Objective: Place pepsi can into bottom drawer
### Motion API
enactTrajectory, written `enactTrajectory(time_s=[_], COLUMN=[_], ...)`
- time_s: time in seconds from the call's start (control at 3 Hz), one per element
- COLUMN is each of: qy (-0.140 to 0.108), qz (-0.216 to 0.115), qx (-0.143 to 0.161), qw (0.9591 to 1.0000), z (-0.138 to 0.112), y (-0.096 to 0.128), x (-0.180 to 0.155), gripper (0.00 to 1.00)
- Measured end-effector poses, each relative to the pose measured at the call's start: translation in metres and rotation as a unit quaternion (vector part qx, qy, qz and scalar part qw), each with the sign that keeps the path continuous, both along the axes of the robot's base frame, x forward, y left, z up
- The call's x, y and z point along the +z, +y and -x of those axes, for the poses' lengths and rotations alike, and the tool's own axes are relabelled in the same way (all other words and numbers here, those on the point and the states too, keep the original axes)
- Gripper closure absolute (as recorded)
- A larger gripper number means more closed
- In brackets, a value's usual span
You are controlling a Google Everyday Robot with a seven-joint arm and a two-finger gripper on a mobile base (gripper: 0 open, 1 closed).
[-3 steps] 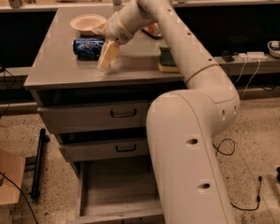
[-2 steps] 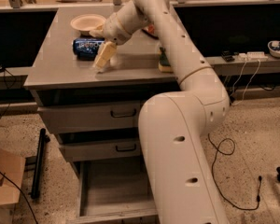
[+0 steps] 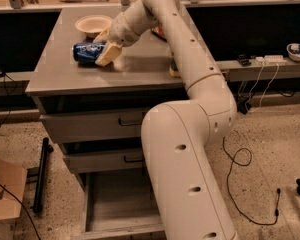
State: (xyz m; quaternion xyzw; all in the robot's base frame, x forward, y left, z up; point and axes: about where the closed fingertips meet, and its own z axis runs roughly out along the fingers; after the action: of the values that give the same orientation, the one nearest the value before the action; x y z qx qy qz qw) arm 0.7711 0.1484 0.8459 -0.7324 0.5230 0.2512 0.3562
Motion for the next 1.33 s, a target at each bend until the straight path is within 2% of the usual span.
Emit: enactTrajectory(time_s=[0.33, 0.67, 1.0, 1.33], qy=[-0.012, -0.021, -0.036, -0.072], qz=[0.002, 0.022, 0.023, 0.000], qx=[0.000, 0.012, 0.022, 0.011], qw=[0.9999, 0.9995, 0.9988, 0.9973], z=[0.002, 0.019, 0.047, 0.086], y=[-0.005, -0.016, -0.037, -0.075], x=[0.013, 0.025, 0.044, 0.085], gripper=[0.98, 1.00, 1.00, 1.00])
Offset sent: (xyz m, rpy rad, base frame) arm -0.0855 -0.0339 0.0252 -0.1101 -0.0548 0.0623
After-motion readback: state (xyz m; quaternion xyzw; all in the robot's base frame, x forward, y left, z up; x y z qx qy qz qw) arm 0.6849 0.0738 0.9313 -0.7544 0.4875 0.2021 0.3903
